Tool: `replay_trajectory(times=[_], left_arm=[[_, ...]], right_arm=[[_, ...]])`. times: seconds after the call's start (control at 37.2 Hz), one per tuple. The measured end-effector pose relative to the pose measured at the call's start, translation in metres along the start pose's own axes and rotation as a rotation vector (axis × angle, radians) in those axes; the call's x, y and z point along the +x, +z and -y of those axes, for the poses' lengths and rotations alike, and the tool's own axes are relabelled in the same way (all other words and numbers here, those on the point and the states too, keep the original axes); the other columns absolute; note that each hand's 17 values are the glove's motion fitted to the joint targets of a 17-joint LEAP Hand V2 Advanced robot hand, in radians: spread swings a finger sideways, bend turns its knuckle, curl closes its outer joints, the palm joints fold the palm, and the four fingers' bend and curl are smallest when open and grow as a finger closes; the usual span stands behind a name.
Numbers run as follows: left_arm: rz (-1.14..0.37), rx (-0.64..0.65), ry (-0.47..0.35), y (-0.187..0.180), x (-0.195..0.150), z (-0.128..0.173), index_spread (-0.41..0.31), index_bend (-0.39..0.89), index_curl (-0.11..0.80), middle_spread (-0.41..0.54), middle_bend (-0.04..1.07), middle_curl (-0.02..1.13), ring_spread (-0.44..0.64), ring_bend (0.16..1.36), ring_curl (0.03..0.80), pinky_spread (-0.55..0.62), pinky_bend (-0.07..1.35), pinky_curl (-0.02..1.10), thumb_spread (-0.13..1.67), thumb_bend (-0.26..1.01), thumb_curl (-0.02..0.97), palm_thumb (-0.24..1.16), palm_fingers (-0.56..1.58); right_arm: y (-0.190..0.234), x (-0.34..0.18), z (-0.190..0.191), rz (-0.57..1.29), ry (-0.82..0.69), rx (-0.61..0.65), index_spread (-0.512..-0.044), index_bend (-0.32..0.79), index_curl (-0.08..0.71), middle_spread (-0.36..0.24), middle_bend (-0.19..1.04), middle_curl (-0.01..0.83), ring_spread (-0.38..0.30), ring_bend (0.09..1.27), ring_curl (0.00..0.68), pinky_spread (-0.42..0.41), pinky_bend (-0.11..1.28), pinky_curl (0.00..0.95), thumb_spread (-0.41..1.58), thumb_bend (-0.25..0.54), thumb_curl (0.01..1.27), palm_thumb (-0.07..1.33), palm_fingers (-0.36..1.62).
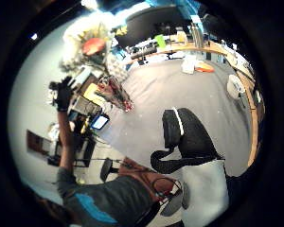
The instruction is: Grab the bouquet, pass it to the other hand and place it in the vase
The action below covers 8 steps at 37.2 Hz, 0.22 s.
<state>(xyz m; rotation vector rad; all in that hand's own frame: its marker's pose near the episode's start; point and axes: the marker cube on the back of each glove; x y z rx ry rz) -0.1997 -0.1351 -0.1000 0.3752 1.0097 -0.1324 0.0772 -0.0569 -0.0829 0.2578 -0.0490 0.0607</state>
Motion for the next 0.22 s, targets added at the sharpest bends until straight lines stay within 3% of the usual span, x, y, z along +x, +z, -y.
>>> replay_trajectory(times=[0.08,0.22], left_arm=[[-0.006,0.026,-0.117,-0.008,0.007,-0.015,0.054,0.13,0.311,0.041,0.16,0.42,0.09,0.57,0.370,0.34,0.41,0.38,1.05,-0.03,0.246,0.33,0.42],[-0.019,0.060,-0.109,-0.013,0.012,-0.023,0.065,0.11,0.299,0.060,0.16,0.41,0.11,0.59,0.372,0.35,0.42,0.38,1.03,-0.03,0.251,0.31,0.39]], right_arm=[[-0.006,-0.006,-0.003,-0.013,-0.001,0.002,-0.337,0.17,0.368,0.033,0.16,0.312,0.186,0.20,0.299,0.350,0.47,0.355,1.17,-0.018,0.42,0.71,0.42],[0.002,-0.008,0.005,-0.015,-0.016,0.039,-0.336,0.17,0.369,0.033,0.16,0.307,0.186,0.19,0.300,0.352,0.47,0.357,1.16,-0.020,0.41,0.71,0.42]])
